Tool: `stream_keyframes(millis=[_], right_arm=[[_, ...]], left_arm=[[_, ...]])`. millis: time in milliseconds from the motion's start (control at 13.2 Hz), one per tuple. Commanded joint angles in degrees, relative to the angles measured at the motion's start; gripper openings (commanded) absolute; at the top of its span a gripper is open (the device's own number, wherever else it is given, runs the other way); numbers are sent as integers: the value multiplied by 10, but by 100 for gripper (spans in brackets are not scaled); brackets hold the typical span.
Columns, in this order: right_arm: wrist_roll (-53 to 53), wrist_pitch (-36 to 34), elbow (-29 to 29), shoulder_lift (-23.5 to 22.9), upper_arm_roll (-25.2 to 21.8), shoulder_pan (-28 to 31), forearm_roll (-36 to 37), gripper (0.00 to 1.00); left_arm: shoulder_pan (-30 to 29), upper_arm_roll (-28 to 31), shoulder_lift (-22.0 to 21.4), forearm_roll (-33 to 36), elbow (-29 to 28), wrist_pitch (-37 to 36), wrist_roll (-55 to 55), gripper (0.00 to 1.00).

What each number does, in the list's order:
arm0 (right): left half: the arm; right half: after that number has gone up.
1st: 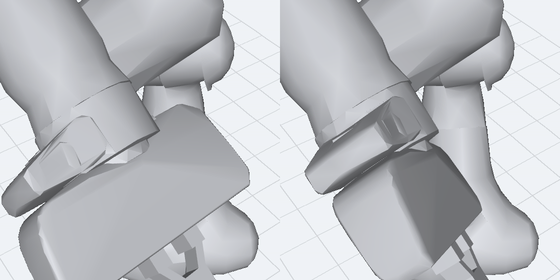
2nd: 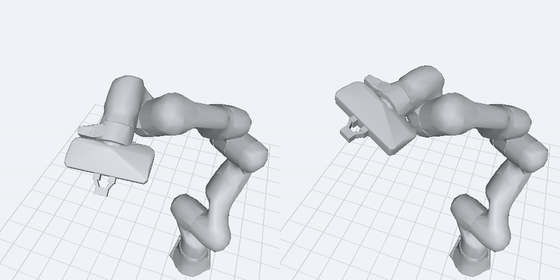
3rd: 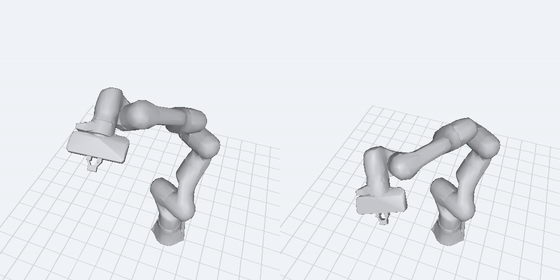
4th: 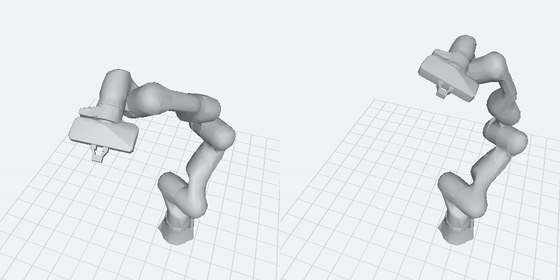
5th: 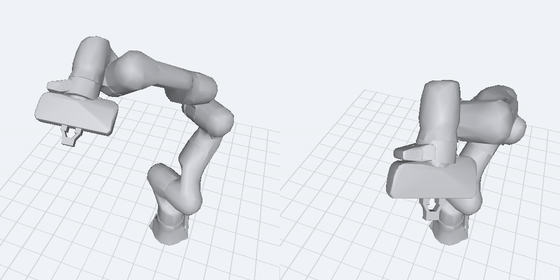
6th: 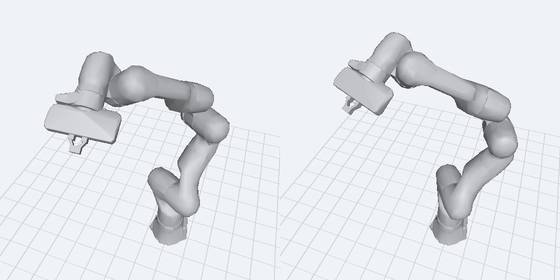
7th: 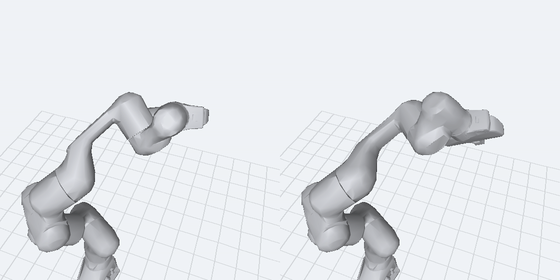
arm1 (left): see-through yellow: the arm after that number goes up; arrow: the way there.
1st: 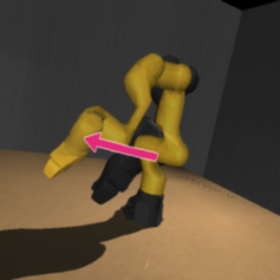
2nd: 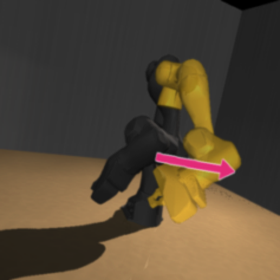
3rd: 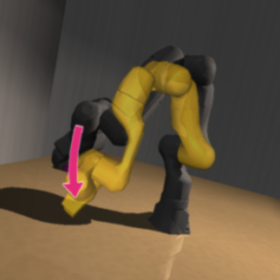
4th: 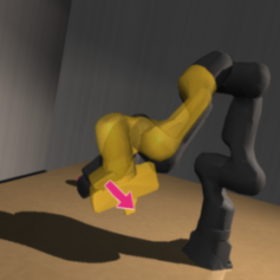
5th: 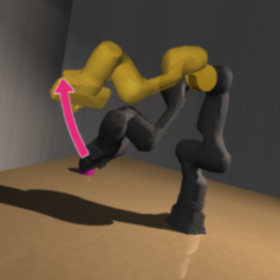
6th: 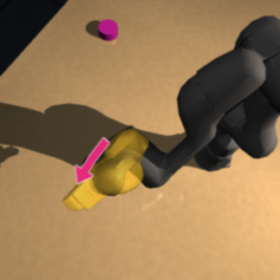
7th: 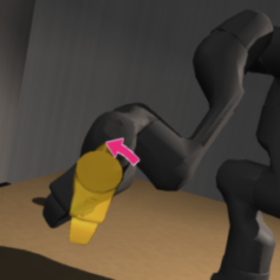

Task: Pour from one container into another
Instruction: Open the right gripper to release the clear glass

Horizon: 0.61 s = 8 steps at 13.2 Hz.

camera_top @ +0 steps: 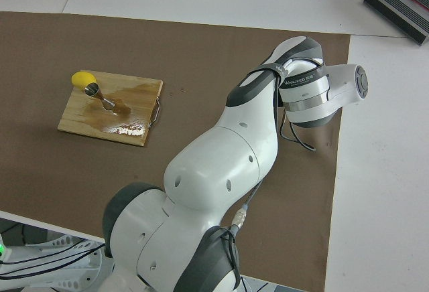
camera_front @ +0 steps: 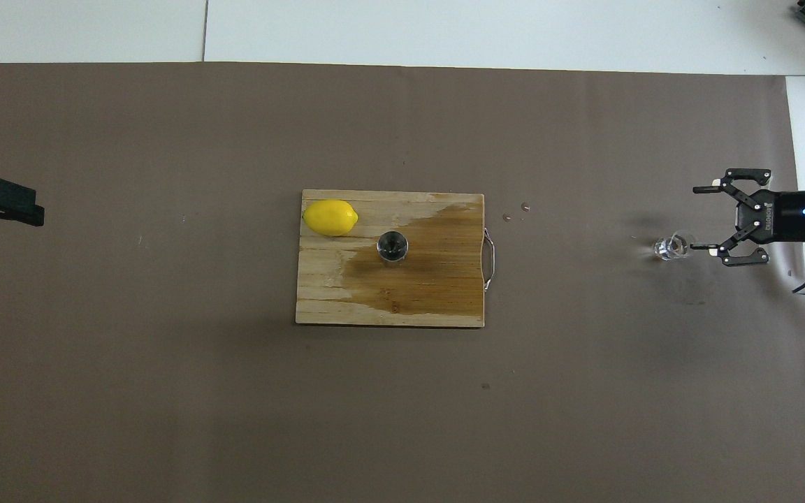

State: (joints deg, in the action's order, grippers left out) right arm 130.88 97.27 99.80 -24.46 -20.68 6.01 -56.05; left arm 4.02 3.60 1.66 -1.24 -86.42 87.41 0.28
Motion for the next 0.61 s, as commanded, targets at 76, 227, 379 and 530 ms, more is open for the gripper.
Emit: stream_keyframes(millis=[76, 227, 379, 530], right_arm=[[-188, 2, -55, 27, 30, -6, 62, 100], [-317, 6, -99, 38, 57, -6, 117, 100], [-435, 16, -143, 39, 91, -10, 201, 100], [-559, 36, -159, 41, 104, -13, 242, 100]], left_arm=[[-2, -1, -12, 2, -11, -4, -2, 100], [-2, -1, -12, 2, -11, -4, -2, 100], [-2, -2, -12, 2, -11, -4, -2, 100], [-2, -2, -12, 2, -11, -4, -2, 100]])
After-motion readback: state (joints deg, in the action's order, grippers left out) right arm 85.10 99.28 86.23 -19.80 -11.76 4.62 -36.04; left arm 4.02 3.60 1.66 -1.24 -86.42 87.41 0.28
